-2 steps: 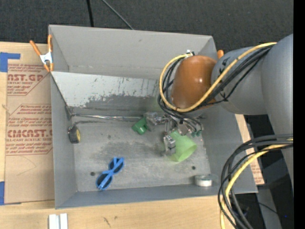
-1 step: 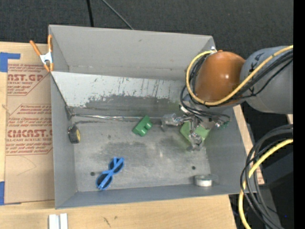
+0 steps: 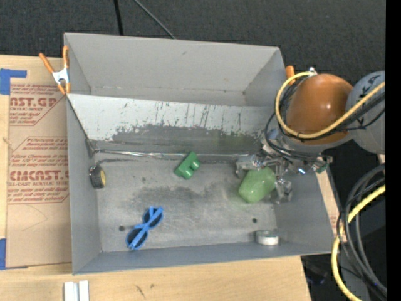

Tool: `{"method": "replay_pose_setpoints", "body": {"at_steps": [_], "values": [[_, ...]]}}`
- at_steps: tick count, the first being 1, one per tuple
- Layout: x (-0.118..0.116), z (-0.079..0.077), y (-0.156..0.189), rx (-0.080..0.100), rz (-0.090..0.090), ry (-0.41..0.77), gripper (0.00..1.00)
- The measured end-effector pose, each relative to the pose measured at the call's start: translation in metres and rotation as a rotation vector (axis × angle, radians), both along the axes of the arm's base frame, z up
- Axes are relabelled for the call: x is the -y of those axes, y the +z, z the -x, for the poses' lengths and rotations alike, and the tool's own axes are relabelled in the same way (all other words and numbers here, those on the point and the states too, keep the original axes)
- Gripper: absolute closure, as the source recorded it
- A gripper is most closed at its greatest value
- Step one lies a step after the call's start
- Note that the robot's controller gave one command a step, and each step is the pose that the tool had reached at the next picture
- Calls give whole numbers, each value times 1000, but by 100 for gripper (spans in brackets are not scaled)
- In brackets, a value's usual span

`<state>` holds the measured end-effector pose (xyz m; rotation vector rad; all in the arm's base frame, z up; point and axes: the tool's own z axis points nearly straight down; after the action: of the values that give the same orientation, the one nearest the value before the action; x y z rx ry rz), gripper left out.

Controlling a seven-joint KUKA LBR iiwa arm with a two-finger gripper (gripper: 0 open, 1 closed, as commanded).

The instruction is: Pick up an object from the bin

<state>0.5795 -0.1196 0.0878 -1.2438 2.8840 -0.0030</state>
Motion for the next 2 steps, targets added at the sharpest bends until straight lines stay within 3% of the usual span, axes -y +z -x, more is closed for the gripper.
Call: {"method": "replay_pose_setpoints", "body": {"at_steps": [1,2], "values": [[12,-15,-17,-1,-23,163,0],[14,-15,-16,3,-18,165,100]]}}
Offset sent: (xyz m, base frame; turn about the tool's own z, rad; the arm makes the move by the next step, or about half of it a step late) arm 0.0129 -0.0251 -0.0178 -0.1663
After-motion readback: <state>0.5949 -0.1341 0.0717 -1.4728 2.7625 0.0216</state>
